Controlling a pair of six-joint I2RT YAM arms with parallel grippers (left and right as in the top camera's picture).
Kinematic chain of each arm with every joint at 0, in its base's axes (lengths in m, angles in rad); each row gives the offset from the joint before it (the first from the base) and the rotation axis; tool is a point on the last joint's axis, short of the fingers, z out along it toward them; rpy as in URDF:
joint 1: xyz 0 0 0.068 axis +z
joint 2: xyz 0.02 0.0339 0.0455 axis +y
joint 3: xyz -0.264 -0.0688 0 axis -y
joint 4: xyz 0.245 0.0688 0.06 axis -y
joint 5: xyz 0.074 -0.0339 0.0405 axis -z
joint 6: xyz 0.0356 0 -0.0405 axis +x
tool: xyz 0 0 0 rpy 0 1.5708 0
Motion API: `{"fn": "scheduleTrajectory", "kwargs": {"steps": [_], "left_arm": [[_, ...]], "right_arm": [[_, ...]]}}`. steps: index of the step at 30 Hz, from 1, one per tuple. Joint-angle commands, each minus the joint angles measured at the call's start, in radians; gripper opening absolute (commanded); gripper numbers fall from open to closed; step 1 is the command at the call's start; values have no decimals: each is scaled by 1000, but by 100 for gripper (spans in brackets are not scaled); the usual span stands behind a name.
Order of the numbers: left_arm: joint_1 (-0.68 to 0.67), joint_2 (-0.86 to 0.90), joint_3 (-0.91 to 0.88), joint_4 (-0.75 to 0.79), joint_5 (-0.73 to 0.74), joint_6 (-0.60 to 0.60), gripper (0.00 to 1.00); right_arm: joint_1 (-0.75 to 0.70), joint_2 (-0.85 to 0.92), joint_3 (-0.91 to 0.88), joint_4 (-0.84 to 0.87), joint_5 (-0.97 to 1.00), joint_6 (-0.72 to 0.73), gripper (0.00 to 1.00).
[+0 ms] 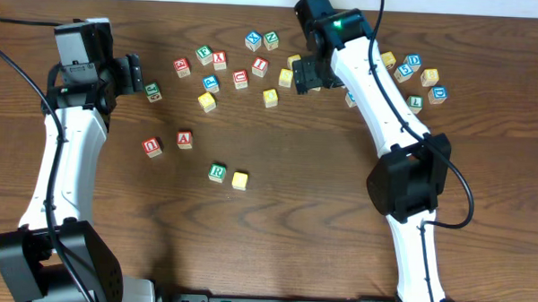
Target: Spell out ROBOT
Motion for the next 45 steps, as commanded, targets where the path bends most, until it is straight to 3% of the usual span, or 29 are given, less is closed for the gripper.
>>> {"fn": "scheduleTrajectory", "kwargs": {"steps": [1,12,45], "left_arm": [[5,11,-5,-3,6,6,91],[5,11,-5,-2,6,6,91],[5,11,-5,-2,6,6,91]], "right_arm": [[-16,9,19,10,-53,-24,99],[-66,90,19,82,-330,-9,99],[-70,117,19,240,-327,56,99]]}}
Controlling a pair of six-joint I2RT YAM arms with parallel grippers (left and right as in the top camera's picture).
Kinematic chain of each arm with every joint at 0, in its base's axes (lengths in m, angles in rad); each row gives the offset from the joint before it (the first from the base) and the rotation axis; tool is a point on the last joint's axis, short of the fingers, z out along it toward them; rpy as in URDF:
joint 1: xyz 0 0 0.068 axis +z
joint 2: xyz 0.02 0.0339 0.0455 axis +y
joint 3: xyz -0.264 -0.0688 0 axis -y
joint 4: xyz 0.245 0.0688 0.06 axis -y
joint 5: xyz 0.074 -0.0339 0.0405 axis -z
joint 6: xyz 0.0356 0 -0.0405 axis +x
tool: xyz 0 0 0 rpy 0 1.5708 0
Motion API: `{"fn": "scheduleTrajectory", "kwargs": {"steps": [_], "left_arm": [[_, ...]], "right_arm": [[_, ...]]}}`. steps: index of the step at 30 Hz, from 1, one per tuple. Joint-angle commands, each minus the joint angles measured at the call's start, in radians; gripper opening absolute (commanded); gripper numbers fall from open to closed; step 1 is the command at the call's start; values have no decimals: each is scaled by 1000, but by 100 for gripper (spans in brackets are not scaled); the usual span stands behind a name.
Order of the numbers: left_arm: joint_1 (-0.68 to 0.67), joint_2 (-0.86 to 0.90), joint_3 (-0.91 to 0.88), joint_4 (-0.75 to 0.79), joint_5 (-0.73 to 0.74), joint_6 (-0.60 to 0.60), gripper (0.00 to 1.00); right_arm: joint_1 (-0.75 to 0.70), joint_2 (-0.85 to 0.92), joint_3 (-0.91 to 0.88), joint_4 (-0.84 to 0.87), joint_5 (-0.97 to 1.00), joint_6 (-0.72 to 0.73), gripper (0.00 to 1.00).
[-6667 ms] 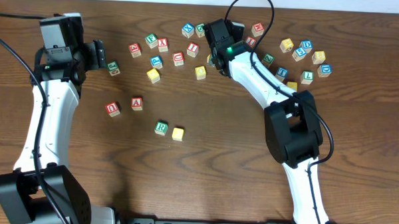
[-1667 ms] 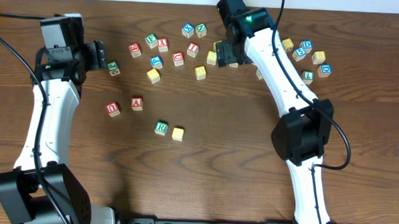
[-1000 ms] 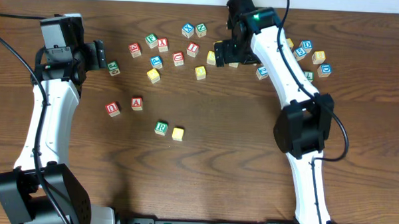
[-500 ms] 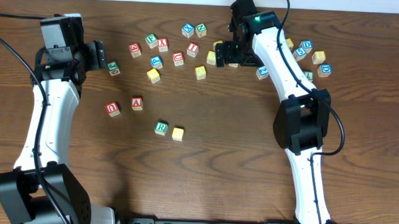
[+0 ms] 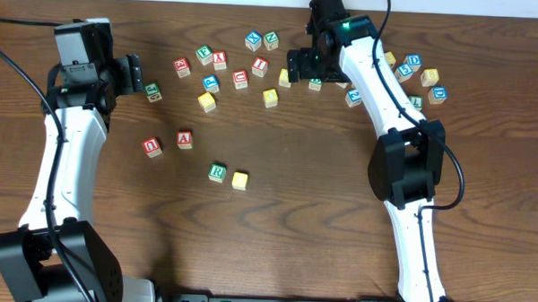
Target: Spell out ROBOT
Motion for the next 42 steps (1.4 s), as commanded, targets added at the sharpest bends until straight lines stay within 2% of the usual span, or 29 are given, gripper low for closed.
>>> {"fn": "scheduleTrajectory", "kwargs": {"steps": [1,18,42], "left_arm": [[5,11,-5,0,6,6,91],[5,11,-5,0,6,6,91],[5,11,-5,7,6,6,91]], "right_arm": [[4,-6,14,2,9,18,99],[6,-6,14,-14,159,116,99],[32,74,14,20,165,147,98]]}}
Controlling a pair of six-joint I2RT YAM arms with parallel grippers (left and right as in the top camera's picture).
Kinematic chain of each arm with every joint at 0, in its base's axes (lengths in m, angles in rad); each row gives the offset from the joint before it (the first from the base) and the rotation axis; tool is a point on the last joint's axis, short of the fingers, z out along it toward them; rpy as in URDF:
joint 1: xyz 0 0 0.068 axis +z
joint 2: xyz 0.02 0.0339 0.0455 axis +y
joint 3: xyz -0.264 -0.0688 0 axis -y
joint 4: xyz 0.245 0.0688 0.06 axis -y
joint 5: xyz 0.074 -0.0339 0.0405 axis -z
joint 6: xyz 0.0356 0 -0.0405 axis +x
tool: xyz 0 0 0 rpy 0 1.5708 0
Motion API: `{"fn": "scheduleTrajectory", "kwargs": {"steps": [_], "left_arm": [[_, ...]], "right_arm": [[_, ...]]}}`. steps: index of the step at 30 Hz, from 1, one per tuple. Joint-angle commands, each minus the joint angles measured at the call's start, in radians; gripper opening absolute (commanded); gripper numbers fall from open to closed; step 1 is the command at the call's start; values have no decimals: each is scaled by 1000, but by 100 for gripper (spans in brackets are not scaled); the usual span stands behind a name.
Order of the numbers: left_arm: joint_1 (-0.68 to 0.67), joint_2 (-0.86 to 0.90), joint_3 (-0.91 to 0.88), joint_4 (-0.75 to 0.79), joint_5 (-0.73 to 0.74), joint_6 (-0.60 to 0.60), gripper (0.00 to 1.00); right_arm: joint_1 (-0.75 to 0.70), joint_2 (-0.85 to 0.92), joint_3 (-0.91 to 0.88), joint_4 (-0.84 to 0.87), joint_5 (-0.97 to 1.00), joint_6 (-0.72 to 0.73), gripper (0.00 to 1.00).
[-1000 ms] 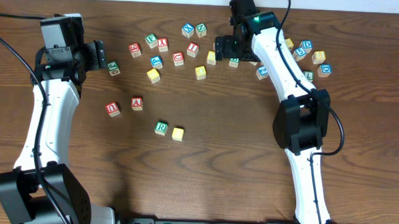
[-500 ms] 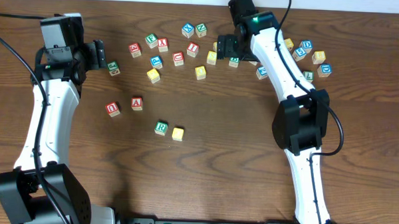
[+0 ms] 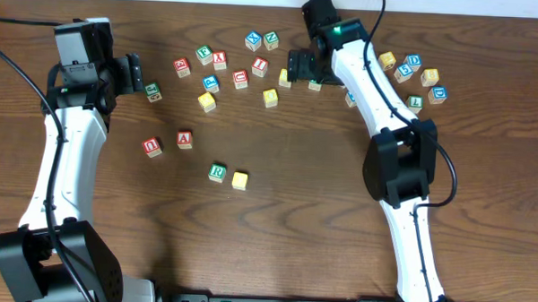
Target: Spell out ROBOT
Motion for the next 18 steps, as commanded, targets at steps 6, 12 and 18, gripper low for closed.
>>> {"fn": "scheduleTrajectory", "kwargs": {"steps": [6,12,18], "left_arm": [[5,11,-5,2,6,6,91],[5,11,-5,2,6,6,91],[5,11,-5,2,6,6,91]], "right_arm": [[8,52,14,20,15,17,99],[3,52,14,28,15,17,98],[-5,52,14,32,16,17,92]]}}
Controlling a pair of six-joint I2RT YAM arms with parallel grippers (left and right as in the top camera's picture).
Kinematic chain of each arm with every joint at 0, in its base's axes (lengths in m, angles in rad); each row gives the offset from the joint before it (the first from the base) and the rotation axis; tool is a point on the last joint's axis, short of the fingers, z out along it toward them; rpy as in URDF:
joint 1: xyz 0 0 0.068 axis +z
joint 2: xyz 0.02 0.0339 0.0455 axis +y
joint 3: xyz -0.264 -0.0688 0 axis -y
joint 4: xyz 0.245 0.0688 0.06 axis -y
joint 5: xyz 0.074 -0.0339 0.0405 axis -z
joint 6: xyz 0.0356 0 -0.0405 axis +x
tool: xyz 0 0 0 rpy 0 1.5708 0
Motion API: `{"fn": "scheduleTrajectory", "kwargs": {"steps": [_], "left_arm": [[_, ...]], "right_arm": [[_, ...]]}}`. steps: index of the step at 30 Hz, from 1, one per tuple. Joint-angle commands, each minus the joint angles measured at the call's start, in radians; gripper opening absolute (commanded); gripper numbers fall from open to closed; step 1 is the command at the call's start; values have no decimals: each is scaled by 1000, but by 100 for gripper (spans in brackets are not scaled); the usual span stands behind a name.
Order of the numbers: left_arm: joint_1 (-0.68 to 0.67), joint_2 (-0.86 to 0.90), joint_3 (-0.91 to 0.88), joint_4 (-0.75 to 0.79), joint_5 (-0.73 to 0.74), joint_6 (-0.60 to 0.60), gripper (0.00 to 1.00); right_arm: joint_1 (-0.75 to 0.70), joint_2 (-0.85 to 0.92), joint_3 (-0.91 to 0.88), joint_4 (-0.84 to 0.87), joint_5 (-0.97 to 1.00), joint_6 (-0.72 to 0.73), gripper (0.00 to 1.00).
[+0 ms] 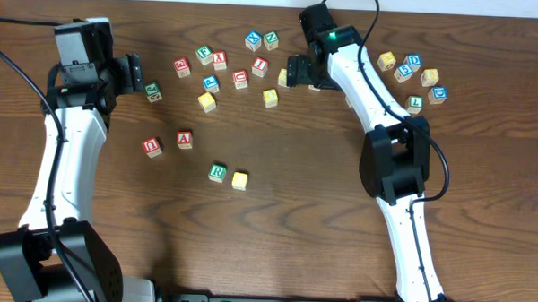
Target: Spell out ROBOT
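Note:
A green R block (216, 172) and a yellow block (240, 180) lie side by side near the table's middle. Loose letter blocks are scattered along the far side. My right gripper (291, 73) reaches over the far middle, its tip right beside a yellow block (284, 77). Its jaws look parted, and I see nothing held in them. My left gripper (137, 76) hangs open at the far left, just above and left of a green block (152, 91).
Two red blocks (152, 147) (185, 138) lie left of the R block. Several blocks sit in a far-middle cluster (240, 78), and another cluster lies at the far right (413, 60). The right arm's forearm (370, 92) crosses over the right-hand blocks.
My right gripper has shifted slightly left and nearer the yellow block in the far middle. The left arm and all blocks are where they were.
My right gripper first hovered over blocks at the far middle-right, then sat a little higher and farther back, then shifted left towards the yellow block, where it is now. The R block, the yellow block beside it and the left arm stayed put throughout.

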Motion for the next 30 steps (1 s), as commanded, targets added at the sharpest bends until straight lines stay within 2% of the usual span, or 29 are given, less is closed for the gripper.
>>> {"fn": "scheduleTrajectory", "kwargs": {"steps": [1,9,12,15,18,24,30], "left_arm": [[5,11,-5,2,6,6,91],[5,11,-5,2,6,6,91],[5,11,-5,2,6,6,91],[5,11,-5,2,6,6,91],[5,11,-5,2,6,6,91],[5,11,-5,2,6,6,91],[5,11,-5,2,6,6,91]], "right_arm": [[-5,1,14,0,15,10,90],[-8,1,14,0,15,6,73],[-8,1,14,0,15,6,72],[-8,1,14,1,15,6,63],[-9,1,14,5,15,6,60],[-9,1,14,12,15,2,63],[-11,1,14,26,15,2,61]]}}
